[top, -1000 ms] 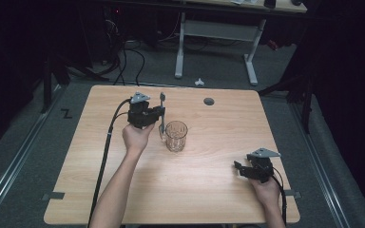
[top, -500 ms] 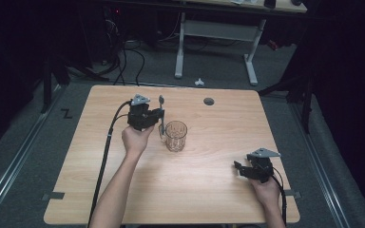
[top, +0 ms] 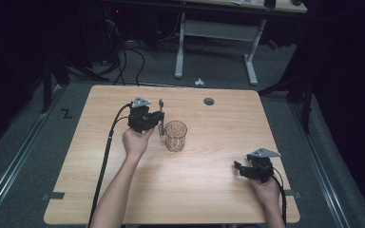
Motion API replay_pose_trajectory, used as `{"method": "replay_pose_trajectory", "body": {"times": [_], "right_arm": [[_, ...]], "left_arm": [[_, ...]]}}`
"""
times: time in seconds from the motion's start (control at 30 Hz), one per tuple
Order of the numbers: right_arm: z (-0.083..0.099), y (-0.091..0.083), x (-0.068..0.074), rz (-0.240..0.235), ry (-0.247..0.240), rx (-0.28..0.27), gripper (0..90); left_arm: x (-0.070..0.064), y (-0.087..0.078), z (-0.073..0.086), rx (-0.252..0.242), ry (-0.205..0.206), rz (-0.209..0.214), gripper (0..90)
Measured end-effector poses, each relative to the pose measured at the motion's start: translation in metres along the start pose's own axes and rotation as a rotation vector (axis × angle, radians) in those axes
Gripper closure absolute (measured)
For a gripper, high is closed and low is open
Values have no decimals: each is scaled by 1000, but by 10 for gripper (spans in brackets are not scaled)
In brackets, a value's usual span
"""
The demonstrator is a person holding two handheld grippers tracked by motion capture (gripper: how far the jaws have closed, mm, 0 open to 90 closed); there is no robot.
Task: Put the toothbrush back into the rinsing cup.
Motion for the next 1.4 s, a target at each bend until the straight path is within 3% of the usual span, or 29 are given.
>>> {"method": "replay_pose_trajectory", "body": {"times": [0.47,1.4], "right_arm": [[0,0,0,0,1,0,334],[0,0,0,1,0,0,334]], "left_arm": [[-3,5,3,18,0,15,792],[3,6,15,47,-25,7,774]]}}
Point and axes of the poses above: each handheld gripper's, and its own axes: y roughly forward along the jaws, z roughly out of its underside, x roughly to its left, the point moved 2 cm from there along y, roughly forward along the jaws, and after that the axes turned 1 degree about z, right-handed, at the moved point
